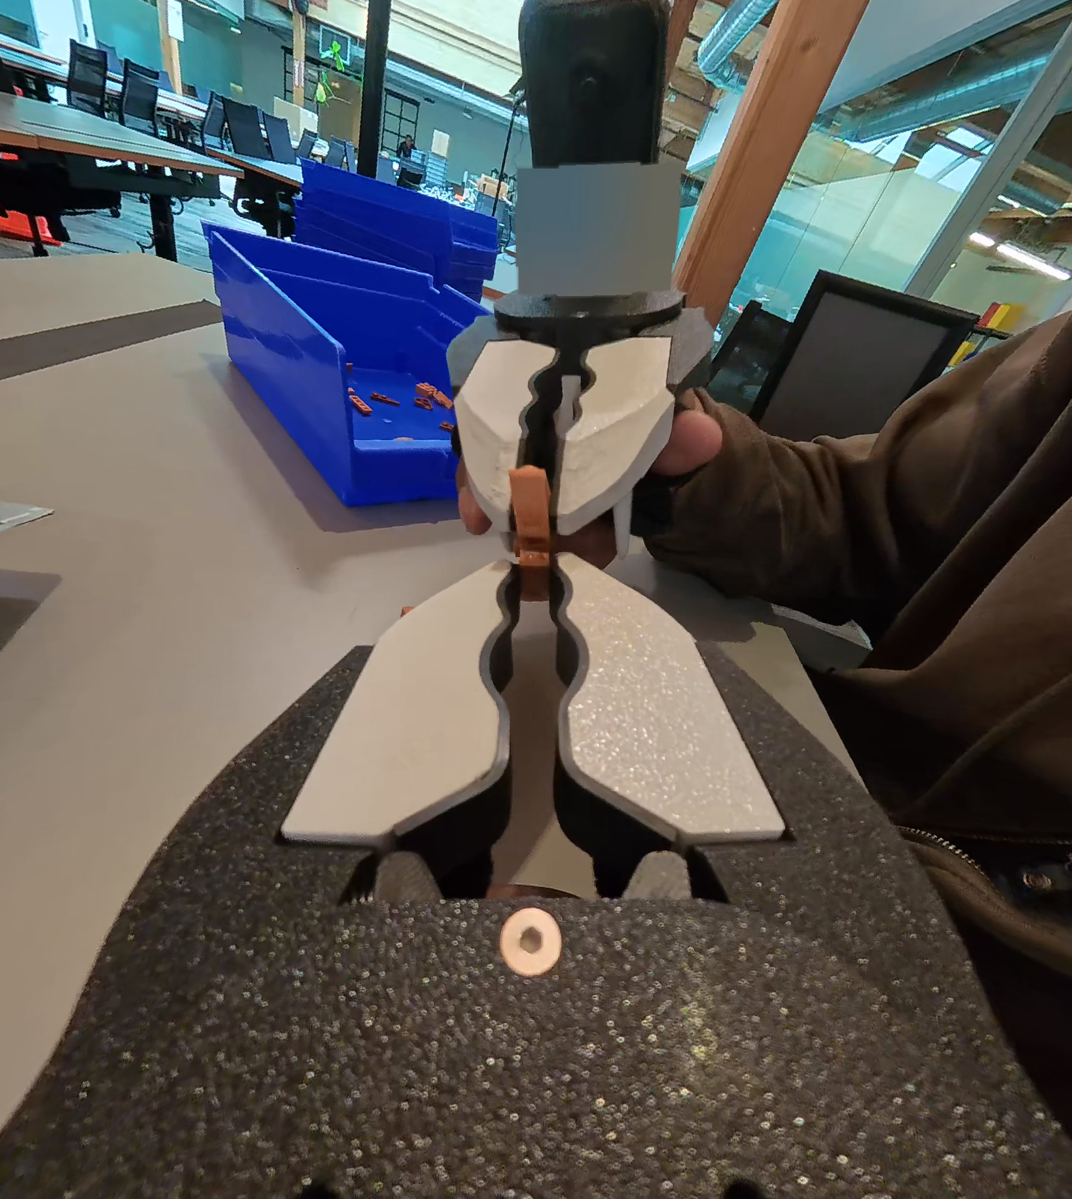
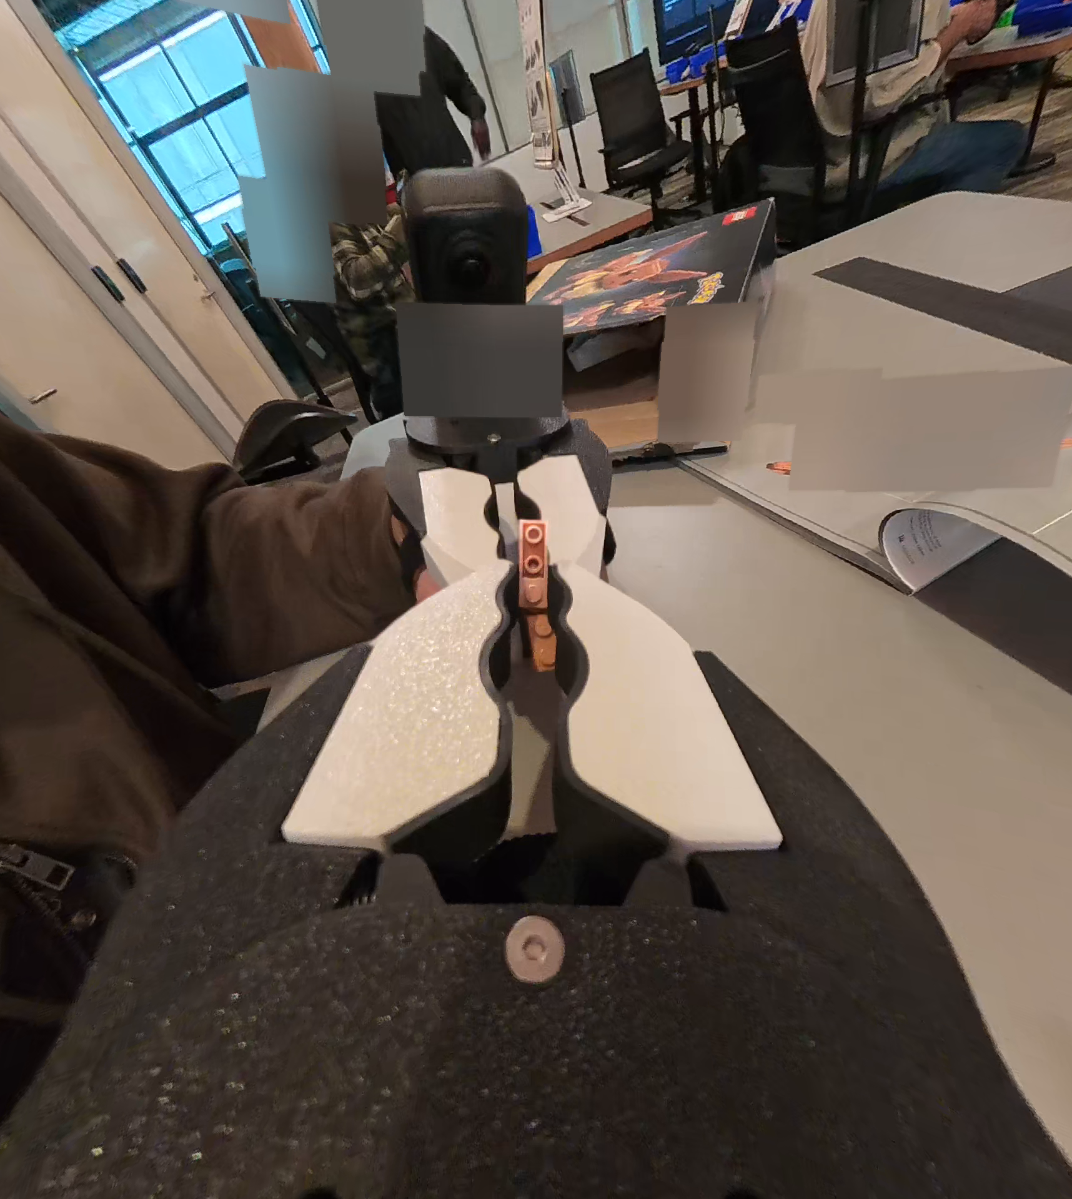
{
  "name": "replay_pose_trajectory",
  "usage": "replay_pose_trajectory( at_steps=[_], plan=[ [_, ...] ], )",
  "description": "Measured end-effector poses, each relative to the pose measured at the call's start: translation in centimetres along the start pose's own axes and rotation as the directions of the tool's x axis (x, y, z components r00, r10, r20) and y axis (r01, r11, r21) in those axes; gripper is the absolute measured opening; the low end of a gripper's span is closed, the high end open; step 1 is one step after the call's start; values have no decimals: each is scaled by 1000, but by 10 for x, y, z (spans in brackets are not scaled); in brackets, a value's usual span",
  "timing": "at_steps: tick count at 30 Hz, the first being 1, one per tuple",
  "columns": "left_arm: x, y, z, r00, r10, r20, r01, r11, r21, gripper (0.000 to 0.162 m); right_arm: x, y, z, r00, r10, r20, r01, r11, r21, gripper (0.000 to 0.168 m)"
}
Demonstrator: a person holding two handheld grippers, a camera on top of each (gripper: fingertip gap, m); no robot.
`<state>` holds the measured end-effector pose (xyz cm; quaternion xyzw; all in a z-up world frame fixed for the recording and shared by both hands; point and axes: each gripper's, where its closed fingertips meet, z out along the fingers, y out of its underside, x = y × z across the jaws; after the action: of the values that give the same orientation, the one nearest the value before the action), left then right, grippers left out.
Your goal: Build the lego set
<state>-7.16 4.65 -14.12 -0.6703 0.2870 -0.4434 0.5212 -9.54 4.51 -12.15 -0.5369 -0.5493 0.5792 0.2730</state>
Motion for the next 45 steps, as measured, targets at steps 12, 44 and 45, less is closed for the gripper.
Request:
replay_pose_trajectory(
  at_steps=[12, 44, 45],
  plan=[
    [6, 4, 2, 1000, 14, -28, -15, 999, -35, 8, -3, 6, -3, 993, 0, 114, -9, 997, 79, 7],
    [-2, 17, 2, 999, 36, 29, -32, 991, -131, 8, 2, 18, 1, 996, -29, 87, 22, 996, 81, 8],
    [-2, 17, 2, 999, 40, 29, -35, 991, -131, 8, 2, 18, 1, 996, -33, 83, 26, 996, 79, 8]
  ],
)
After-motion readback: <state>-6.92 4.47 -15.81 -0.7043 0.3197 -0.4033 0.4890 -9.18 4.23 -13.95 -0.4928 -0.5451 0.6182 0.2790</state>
